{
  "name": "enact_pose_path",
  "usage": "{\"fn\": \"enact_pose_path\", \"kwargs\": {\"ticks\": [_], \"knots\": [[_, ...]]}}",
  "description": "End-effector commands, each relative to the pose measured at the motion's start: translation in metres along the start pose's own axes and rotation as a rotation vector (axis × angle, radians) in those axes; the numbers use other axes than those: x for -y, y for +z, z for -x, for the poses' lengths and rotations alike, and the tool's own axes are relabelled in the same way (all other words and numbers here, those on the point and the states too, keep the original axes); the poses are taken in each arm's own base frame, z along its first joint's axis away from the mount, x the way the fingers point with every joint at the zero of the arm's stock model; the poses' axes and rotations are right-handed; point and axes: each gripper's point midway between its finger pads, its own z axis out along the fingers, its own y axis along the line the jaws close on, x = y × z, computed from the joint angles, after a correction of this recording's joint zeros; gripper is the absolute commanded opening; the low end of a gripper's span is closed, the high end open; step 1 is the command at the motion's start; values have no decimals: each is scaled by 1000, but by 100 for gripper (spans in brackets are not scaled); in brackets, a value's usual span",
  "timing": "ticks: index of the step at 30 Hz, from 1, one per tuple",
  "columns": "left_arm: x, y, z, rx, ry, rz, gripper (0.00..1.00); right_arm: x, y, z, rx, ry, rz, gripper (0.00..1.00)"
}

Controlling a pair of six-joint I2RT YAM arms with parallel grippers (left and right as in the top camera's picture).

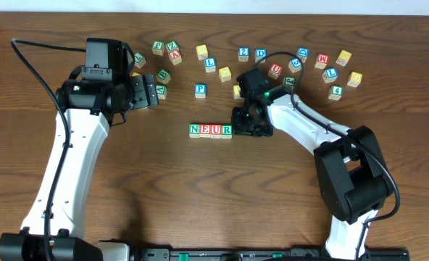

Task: Spell out NEURIPS
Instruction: 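Raise the right gripper back over the block cluster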

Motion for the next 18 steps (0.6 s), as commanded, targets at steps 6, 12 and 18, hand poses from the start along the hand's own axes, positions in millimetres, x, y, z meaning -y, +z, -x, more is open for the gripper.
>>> {"fn": "enact_pose_path", "kwargs": {"ticks": [6,12,18], "knots": [[-2,-3,5,13,-9,6,91,12,-9,12,4,-11,-14,32],[-1,-3,5,13,-9,5,91,10,-30,25,35,-79,-21,32],[-1,-3,5,13,-9,5,91,15,-60,41,88,-125,-114,34]]}}
